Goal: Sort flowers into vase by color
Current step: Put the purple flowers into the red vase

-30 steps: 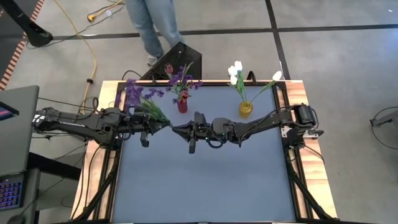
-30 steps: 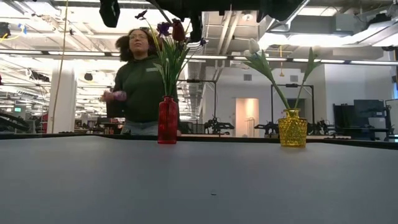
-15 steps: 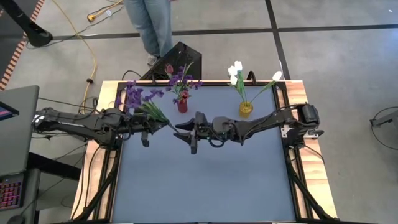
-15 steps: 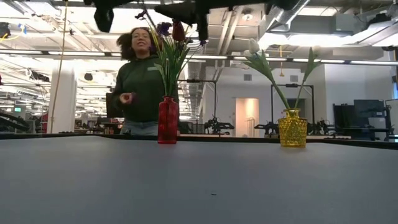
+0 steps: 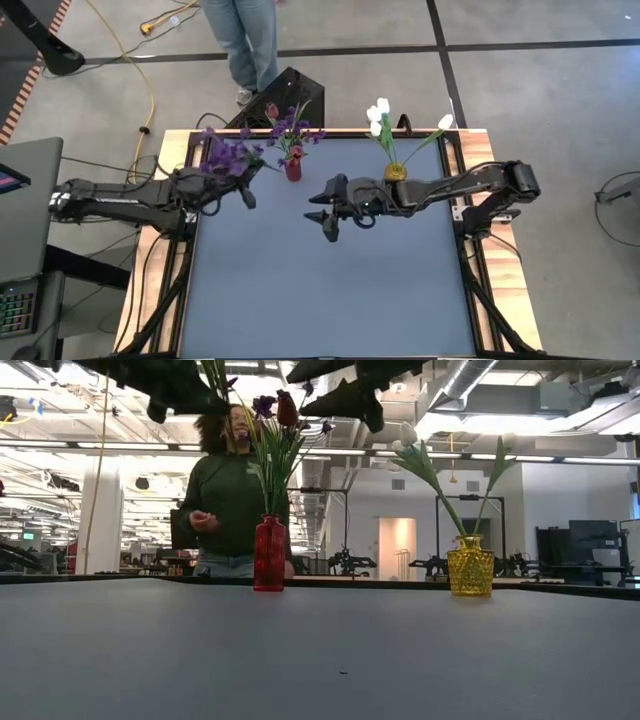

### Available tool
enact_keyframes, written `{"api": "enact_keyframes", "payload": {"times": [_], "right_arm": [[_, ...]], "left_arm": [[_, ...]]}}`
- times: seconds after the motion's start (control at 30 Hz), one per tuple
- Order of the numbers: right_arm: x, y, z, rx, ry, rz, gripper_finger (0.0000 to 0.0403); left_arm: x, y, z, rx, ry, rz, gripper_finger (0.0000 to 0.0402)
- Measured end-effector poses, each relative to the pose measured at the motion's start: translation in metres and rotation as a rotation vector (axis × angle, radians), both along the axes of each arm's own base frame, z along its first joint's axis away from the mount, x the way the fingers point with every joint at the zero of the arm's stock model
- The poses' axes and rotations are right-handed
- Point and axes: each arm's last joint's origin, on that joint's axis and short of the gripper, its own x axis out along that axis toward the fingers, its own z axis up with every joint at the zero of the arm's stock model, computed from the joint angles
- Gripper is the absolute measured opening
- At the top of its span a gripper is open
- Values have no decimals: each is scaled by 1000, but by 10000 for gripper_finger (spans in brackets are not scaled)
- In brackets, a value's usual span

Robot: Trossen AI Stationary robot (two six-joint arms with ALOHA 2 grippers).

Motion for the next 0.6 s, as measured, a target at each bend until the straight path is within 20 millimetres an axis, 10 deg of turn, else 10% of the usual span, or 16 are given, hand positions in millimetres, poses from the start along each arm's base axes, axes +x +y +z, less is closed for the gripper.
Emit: {"api": "enact_keyframes", "payload": {"times": [0.6], "right_arm": [[0, -16, -6, -12, 52, -44, 260]], "left_arm": [[3, 37, 2, 26, -34, -20, 2]]}}
